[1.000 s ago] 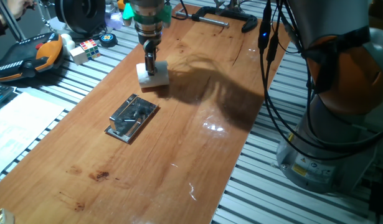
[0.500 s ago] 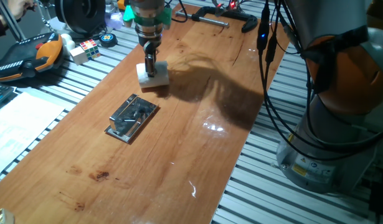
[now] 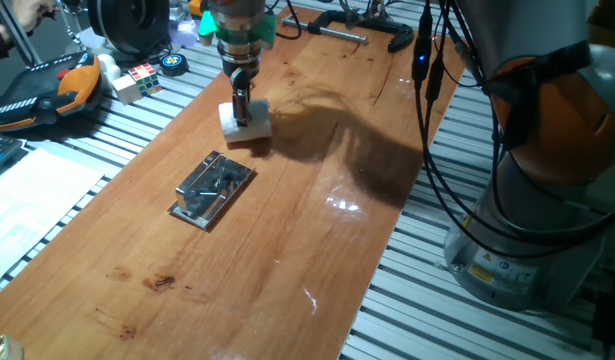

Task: Put the toilet paper on its holder

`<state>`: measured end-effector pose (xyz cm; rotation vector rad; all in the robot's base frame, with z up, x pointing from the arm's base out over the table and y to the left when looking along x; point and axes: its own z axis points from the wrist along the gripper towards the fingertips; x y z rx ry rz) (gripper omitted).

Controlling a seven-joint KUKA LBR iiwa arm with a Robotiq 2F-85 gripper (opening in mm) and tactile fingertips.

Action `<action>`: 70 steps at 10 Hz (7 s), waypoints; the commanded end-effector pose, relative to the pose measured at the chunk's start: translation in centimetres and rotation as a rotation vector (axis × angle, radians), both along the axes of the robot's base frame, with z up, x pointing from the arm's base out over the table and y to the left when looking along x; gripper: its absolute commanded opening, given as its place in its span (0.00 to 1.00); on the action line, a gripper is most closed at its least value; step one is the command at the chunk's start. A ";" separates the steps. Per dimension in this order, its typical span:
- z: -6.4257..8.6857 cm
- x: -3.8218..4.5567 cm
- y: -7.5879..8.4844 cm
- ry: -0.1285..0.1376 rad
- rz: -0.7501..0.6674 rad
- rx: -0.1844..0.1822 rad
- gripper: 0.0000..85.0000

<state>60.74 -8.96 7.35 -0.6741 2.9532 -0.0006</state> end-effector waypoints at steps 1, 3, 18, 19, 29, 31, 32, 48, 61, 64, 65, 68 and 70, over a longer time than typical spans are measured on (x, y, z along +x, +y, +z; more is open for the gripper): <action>0.1 0.01 0.0 0.005 0.000 0.000 0.57; 0.2 0.05 0.1 0.023 0.001 0.003 0.13; 6.7 -0.70 4.7 0.073 -0.015 0.000 0.01; 6.7 -0.91 4.9 0.075 -0.024 0.000 0.01; 6.6 -1.18 5.4 0.045 -0.024 -0.016 0.01; 6.3 -1.04 5.3 0.039 -0.219 0.041 0.01; 6.0 -0.89 5.0 0.026 -0.280 0.052 0.01; 7.2 -0.54 4.2 0.038 -1.273 0.132 0.01; 7.2 -0.33 3.8 0.009 -1.945 0.137 0.01; 7.4 -0.30 3.9 0.011 -2.036 0.134 0.01; 7.4 -0.36 3.8 0.007 -2.099 0.130 0.01; 7.4 -0.36 3.7 -0.028 -2.324 0.138 0.01; 7.2 -0.25 3.7 -0.024 -2.424 0.167 0.01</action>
